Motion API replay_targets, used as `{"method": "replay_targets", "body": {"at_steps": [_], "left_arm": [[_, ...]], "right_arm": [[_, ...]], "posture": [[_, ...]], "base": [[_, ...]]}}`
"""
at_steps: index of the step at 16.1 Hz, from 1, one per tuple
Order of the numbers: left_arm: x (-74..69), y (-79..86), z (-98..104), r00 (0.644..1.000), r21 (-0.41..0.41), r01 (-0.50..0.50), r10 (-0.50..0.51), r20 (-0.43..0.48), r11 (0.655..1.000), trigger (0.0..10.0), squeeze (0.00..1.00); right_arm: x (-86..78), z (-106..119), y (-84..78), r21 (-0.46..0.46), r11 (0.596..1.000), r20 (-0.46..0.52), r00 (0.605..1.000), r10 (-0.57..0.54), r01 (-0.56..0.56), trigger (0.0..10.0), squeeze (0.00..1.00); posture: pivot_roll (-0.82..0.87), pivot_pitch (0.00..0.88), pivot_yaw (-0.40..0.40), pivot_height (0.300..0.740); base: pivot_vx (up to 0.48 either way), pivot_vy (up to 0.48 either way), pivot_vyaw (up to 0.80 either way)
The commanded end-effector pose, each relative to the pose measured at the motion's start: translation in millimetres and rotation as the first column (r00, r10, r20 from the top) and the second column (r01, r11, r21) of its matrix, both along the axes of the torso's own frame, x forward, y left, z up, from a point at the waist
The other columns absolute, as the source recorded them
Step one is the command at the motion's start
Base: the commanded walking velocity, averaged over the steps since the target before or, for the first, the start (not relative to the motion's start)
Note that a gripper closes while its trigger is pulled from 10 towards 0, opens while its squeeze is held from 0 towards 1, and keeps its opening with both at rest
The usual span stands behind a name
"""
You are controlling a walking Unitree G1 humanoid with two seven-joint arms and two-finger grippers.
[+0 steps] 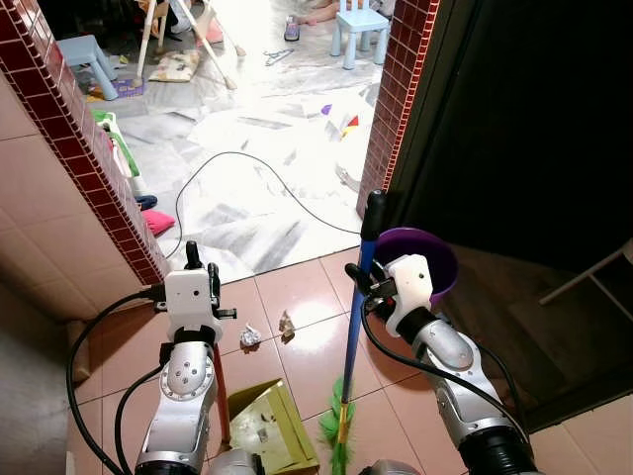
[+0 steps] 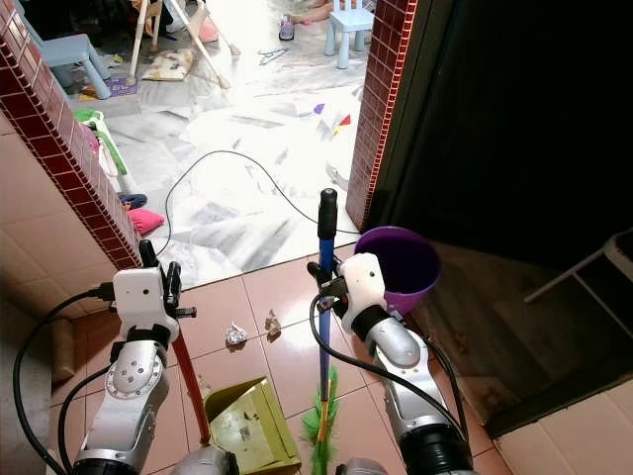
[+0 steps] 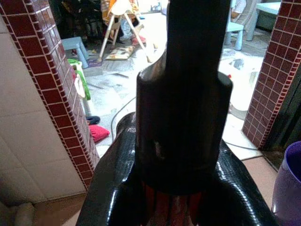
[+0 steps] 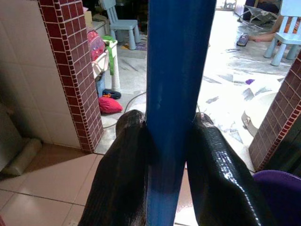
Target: Sweep floor
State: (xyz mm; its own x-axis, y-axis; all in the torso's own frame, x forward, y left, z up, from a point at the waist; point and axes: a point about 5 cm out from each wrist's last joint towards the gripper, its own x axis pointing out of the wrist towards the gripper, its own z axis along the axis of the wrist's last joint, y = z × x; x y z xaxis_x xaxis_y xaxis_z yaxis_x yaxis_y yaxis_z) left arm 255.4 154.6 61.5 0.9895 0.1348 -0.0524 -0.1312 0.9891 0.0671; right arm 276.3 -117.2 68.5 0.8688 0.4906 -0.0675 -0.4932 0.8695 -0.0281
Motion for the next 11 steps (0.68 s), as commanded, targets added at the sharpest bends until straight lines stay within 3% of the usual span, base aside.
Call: {"method": "replay_targets", "body": {"at_steps": [1,6,7,8,9,11], "left_arm": [[59.1,-46.5,62.3,0.939,-0.127,0.338,-0.327,0.102,0.932,10.0,0.0],[59.1,-46.5,62.3,0.939,-0.127,0.338,-0.327,0.102,0.932,10.0,0.0],[59.9,-48.9,63.2,0.935,-0.116,0.35,-0.338,0.111,0.93,10.0,0.0],[31.8,-36.8,56.8,0.946,-0.113,0.322,-0.314,0.081,0.94,10.0,0.0],[18.0,-31.7,56.5,0.949,-0.107,0.314,-0.309,0.061,0.943,10.0,0.0],[16.8,-31.3,55.0,0.945,-0.091,0.327,-0.324,0.048,0.941,10.0,0.0]], "right_arm": [[65.2,55.1,-49.8,-0.024,0.896,0.007,0.896,-0.443,0.443,10.0,0.0],[65.2,55.1,-49.8,-0.024,0.896,0.007,0.896,-0.443,0.443,10.0,0.0],[65.1,60.8,-46.4,0.003,0.892,0.042,0.891,-0.452,0.453,10.0,0.0],[35.8,49.1,-27.4,0.133,0.94,0.023,0.947,-0.319,0.314,10.0,0.0],[22.5,46.8,-16.0,0.184,0.953,0.029,0.968,-0.251,0.242,10.0,0.0],[23.0,45.7,-11.8,0.134,0.963,0.045,0.969,-0.243,0.235,10.0,0.0]], "posture": [[-0.16,0.0,0.085,0.74],[-0.16,0.0,0.085,0.74],[-0.15,0.0,0.075,0.74],[-0.08,0.0,0.066,0.74],[-0.08,0.0,0.061,0.74],[-0.08,0.0,0.051,0.74]], "base": [[0.0,0.0,0.0],[0.0,0.0,0.0],[0.0,0.0,0.0],[0.0,0.0,0.0],[0.0,0.0,0.0],[0.0,0.0,0.0]]}}
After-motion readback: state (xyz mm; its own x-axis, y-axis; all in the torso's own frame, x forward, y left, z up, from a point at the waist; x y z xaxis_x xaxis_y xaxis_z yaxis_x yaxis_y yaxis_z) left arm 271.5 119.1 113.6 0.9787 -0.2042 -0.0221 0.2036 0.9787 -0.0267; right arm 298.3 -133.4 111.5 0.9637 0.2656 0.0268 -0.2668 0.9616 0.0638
